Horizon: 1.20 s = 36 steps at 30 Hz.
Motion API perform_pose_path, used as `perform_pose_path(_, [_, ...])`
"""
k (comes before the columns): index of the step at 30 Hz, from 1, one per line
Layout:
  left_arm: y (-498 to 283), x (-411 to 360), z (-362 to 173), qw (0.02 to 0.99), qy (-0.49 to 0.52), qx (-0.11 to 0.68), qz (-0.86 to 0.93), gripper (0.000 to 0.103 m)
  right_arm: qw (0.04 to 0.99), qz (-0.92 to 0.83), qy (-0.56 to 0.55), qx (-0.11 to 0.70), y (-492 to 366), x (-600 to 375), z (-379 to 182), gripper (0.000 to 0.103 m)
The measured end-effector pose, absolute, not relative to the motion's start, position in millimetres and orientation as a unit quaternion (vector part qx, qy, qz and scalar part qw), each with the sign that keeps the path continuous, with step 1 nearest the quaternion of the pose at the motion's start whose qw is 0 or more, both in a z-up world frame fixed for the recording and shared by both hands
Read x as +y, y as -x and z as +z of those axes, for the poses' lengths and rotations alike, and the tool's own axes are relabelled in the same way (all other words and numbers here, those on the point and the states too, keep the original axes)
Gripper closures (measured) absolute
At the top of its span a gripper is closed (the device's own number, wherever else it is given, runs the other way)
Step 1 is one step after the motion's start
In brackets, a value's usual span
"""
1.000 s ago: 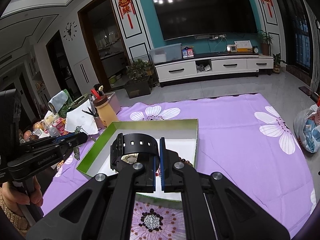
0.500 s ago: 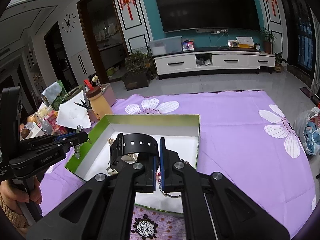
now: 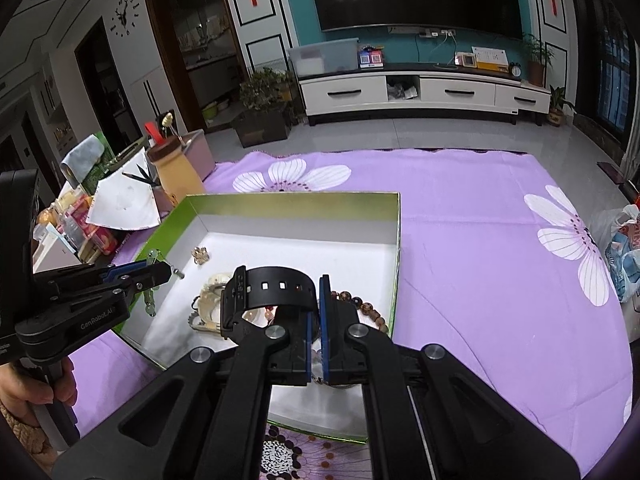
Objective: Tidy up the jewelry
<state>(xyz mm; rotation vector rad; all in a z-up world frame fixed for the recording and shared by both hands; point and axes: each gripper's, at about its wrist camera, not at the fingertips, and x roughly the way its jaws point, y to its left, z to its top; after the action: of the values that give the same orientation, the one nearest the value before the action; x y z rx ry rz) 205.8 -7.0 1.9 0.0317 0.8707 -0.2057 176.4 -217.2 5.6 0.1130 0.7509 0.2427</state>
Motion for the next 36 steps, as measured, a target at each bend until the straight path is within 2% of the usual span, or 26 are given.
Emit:
perform_pose_path(12, [-212, -9, -9, 0.892, -0.027, 0.441, -0.094, 0.09, 0.915, 0.111, -0.039, 0.387, -182, -210, -3, 0.099])
perform_pose_path(13, [-213, -9, -9, 0.891, -0.029, 0.443, -0.095, 0.088, 0.913, 0.108, -0.036, 0.391, -182, -210, -4, 0.097])
perform_pose_path(15, [-213, -11, -8, 0.89, -0.031, 0.445, -0.094, 0.073, 0.911, 0.104, -0.034, 0.397, -182, -210, -4, 0.089])
perform_pose_path(17, [-211, -11, -5, 0.891, -0.034, 0.443, -0.092, 0.045, 0.911, 0.095, -0.029, 0.401, -181, -210, -3, 0.08])
perform_pose_path(19, [-209, -10, 2, 0.893, -0.031, 0.44, -0.092, 0.033, 0.911, 0.089, -0.029, 0.402, -178, -212, -1, 0.071])
perform_pose_path(21, [-205, -10, 13, 0.895, -0.032, 0.436, -0.09, 0.026, 0.913, 0.085, -0.032, 0.399, -174, -216, 6, 0.054])
perform_pose_path(22, [-204, -10, 17, 0.895, -0.032, 0.435, -0.089, 0.02, 0.915, 0.083, -0.031, 0.394, -171, -217, 13, 0.05])
perform_pose_path(24, [-200, -11, 30, 0.896, -0.036, 0.433, -0.087, 0.011, 0.918, 0.082, -0.027, 0.386, -167, -217, 27, 0.032])
perform_pose_path(25, [-199, -11, 34, 0.896, -0.039, 0.434, -0.084, 0.006, 0.919, 0.082, -0.025, 0.384, -165, -216, 33, 0.028])
perform_pose_path(27, [-195, -10, 47, 0.897, -0.043, 0.435, -0.072, 0.002, 0.921, 0.078, -0.019, 0.381, -162, -215, 48, 0.011])
perform_pose_path(29, [-193, -9, 59, 0.895, -0.046, 0.438, -0.073, 0.002, 0.92, 0.075, -0.02, 0.385, -161, -215, 65, 0.002])
perform_pose_path(36, [-178, -1, 110, 0.902, -0.041, 0.426, -0.052, 0.002, 0.902, 0.073, -0.004, 0.425, -162, -209, 104, 0.001])
